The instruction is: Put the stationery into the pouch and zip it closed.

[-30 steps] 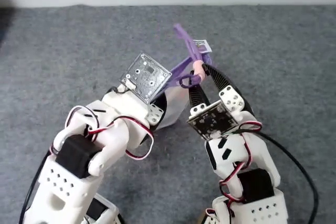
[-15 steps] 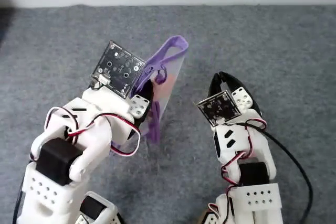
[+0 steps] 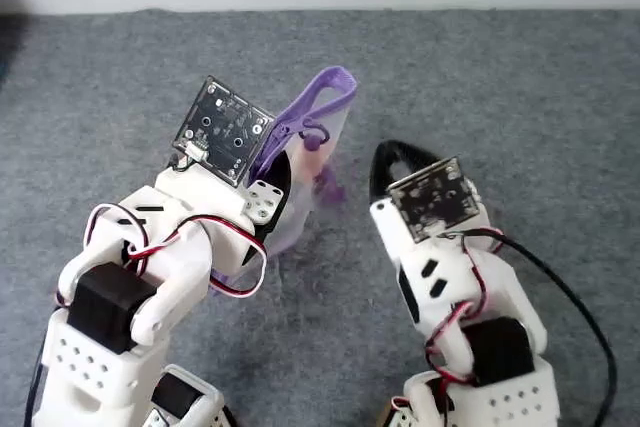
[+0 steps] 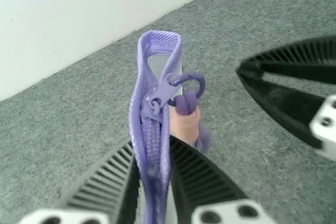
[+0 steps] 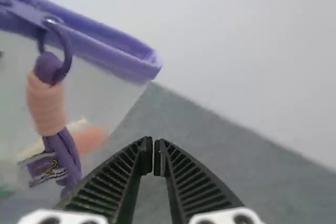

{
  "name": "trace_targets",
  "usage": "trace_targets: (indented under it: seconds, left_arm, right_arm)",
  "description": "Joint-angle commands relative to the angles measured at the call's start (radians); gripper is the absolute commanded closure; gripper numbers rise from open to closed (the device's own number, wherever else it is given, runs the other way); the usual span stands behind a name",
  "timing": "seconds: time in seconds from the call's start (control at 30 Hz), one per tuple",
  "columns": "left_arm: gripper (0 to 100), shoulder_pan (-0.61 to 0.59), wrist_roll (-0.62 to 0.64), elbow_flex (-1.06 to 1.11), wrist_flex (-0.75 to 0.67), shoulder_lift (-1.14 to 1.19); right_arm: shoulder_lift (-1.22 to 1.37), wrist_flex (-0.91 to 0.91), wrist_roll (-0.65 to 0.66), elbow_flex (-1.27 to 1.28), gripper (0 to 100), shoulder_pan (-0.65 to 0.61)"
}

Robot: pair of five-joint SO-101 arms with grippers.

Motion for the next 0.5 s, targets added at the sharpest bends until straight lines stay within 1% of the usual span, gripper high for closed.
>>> trace_targets:
  seconds: [0.0, 0.17, 0.33, 0.37, 0.47]
  left_arm:
    - [99, -0.006, 0.009, -0.059, -0.005, -0.008]
    - [99, -0.006, 0.008, -0.059, -0.005, -0.008]
    - [99, -0.006, 0.005, -0.033, -0.005, -0.009]
    - [99, -0.006, 0.005, -0.031, -0.005, -0.011]
    - [99, -0.006, 0.005, -0.033, -0.006, -0.012]
  right_arm:
    - [-0.005, 0.137, -0.094, -0.112, 98.9, -0.087]
    - [-0.007, 0.226, -0.107, -0.173, 97.9, -0.170]
    - [-0.005, 0.291, -0.143, -0.222, 83.0, -0.255]
    - [-0.002, 0.288, -0.144, -0.222, 81.8, -0.263]
    - [0.051, 0.239, -0.152, -0.222, 83.9, -0.265]
